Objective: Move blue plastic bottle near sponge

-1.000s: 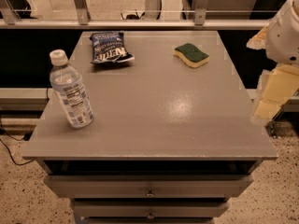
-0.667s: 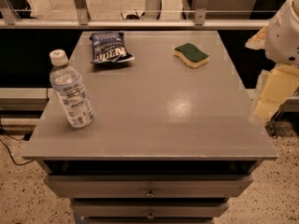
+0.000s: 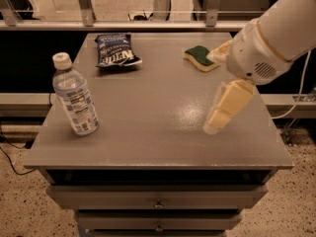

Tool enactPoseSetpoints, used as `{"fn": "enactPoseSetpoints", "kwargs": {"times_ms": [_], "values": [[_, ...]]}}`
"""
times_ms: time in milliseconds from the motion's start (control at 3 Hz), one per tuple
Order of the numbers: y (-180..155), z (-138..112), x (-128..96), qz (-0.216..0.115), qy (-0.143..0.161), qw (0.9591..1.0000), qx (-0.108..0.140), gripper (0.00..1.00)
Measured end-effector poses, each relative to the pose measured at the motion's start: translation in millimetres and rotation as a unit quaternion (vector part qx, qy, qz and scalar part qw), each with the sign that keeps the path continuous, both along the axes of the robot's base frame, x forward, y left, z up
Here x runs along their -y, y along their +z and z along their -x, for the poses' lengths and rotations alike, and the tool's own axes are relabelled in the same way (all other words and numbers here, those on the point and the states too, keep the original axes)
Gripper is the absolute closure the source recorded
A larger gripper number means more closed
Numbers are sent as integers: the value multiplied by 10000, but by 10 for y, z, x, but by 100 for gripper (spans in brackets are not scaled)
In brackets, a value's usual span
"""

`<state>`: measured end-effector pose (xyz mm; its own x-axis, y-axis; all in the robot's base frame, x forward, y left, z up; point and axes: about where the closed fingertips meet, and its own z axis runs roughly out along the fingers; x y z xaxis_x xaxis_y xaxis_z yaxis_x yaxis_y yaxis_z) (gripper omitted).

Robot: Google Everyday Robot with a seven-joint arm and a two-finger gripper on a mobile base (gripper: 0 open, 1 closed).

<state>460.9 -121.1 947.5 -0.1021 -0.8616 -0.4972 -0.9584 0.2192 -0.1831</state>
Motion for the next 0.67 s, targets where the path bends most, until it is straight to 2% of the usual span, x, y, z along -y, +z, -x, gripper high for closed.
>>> {"fn": "enactPoseSetpoints", "kwargs": {"times_ms": [333, 667], "values": [[-135, -206, -706, -914, 381, 9951, 38, 0], [-229, -354, -1381, -1705, 664, 9831, -17, 0]]}}
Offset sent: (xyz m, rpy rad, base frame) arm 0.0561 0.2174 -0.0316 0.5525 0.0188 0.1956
